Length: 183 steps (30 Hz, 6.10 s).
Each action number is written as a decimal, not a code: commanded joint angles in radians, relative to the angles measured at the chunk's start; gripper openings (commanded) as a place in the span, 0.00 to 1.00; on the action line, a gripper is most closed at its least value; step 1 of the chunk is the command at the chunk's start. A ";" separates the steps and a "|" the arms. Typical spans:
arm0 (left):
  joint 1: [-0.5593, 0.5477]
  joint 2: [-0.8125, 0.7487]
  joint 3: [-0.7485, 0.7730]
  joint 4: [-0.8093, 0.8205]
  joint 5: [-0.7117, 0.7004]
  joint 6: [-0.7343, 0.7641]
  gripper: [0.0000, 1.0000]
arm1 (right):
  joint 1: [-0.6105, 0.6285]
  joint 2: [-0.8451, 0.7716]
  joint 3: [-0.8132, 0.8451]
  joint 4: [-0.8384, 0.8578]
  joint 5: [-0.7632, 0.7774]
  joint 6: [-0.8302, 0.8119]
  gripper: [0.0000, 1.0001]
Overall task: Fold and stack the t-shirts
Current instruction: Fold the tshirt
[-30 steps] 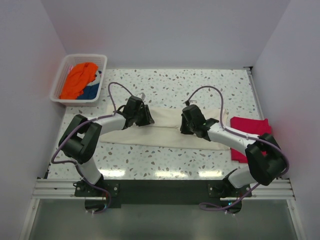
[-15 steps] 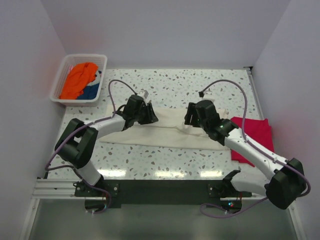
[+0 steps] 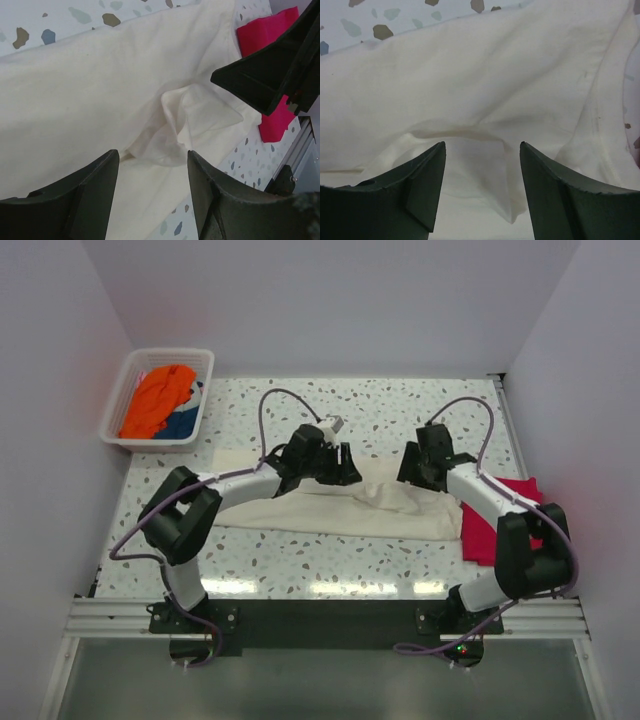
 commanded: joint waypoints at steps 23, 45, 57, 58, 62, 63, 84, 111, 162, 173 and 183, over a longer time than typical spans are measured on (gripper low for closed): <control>-0.095 0.135 0.097 0.109 0.087 0.001 0.42 | -0.002 -0.310 -0.283 0.106 -0.316 0.104 0.24; -0.101 0.054 0.007 -0.027 0.029 0.116 0.00 | -0.002 -0.384 -0.224 0.019 -0.133 0.078 0.54; -0.101 0.108 0.022 -0.098 0.006 0.119 0.00 | -0.002 -0.211 -0.205 0.126 -0.130 0.083 0.57; -0.101 0.111 0.022 -0.099 0.004 0.119 0.00 | -0.002 -0.189 -0.202 0.132 -0.122 0.081 0.57; -0.101 0.119 0.031 -0.121 -0.010 0.123 0.00 | -0.004 -0.145 -0.184 0.157 -0.142 0.081 0.57; -0.101 0.119 0.031 -0.122 -0.011 0.123 0.00 | -0.004 -0.140 -0.182 0.163 -0.148 0.084 0.57; -0.101 0.132 0.062 -0.116 -0.010 0.111 0.00 | -0.004 -0.330 -0.245 0.057 -0.153 0.092 0.36; -0.101 0.152 0.074 -0.110 -0.014 0.108 0.00 | -0.010 -0.226 -0.246 0.168 -0.286 0.109 0.20; -0.100 0.171 0.096 -0.124 -0.025 0.110 0.00 | -0.025 -0.298 -0.312 0.134 -0.332 0.052 0.06; -0.097 0.148 0.178 -0.257 -0.086 0.125 0.00 | -0.024 -0.534 -0.362 -0.019 -0.191 0.121 0.00; -0.094 0.111 0.241 -0.326 -0.118 0.125 0.00 | -0.025 -0.649 -0.305 -0.124 -0.171 0.127 0.00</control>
